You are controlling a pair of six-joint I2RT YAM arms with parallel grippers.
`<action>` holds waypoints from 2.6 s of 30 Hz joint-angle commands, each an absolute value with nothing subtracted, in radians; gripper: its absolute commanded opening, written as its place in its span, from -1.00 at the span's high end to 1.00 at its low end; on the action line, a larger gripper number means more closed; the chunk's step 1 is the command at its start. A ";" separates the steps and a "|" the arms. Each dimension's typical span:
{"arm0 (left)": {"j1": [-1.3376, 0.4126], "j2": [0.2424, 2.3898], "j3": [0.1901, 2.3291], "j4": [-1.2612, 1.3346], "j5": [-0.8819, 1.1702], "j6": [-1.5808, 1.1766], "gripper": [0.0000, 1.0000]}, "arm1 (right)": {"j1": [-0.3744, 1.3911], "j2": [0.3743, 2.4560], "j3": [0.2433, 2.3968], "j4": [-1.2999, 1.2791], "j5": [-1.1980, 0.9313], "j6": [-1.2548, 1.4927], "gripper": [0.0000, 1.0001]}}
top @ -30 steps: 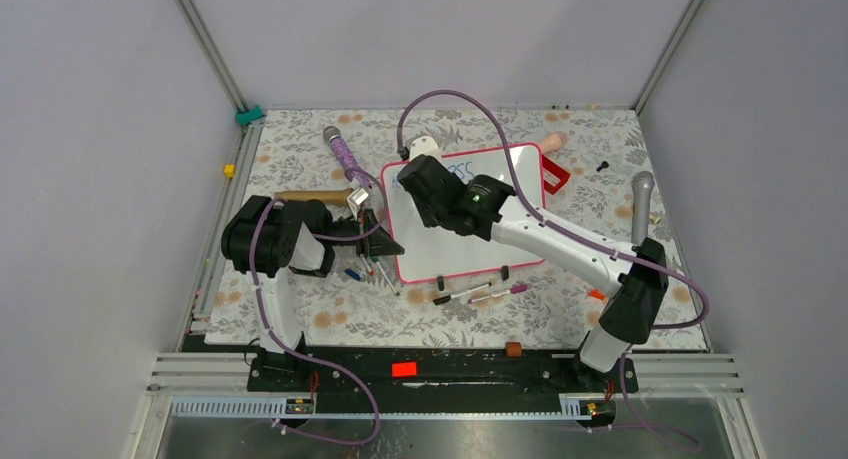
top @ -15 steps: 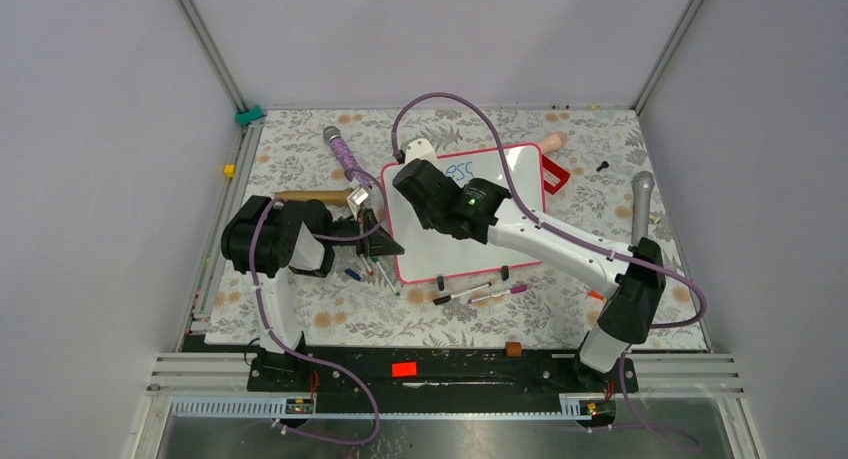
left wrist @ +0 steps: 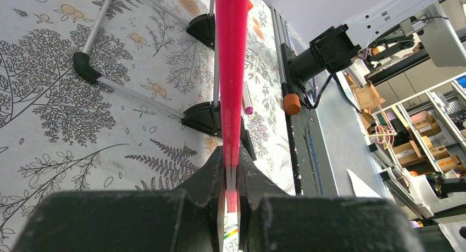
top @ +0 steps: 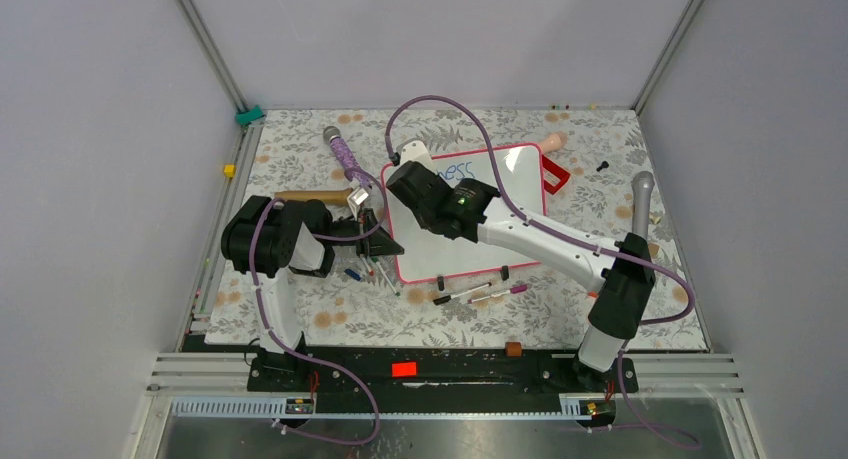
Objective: Write a sentence on the whiteboard
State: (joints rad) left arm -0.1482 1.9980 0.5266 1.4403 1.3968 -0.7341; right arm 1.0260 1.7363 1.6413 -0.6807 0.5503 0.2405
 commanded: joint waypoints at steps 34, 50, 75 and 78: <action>-0.144 1.980 0.511 1.475 1.417 -0.695 0.96 | 1.031 1.747 1.666 -0.688 0.529 0.205 1.00; -0.144 1.980 0.511 1.474 1.416 -0.695 0.96 | 1.031 1.731 1.640 -0.747 0.559 0.225 1.00; -0.143 1.976 0.509 1.475 1.417 -0.693 0.96 | 1.031 1.676 1.638 -0.645 0.492 0.204 1.00; -0.143 1.976 0.509 1.476 1.418 -0.693 0.96 | 1.030 1.631 1.587 -0.602 0.534 0.203 1.00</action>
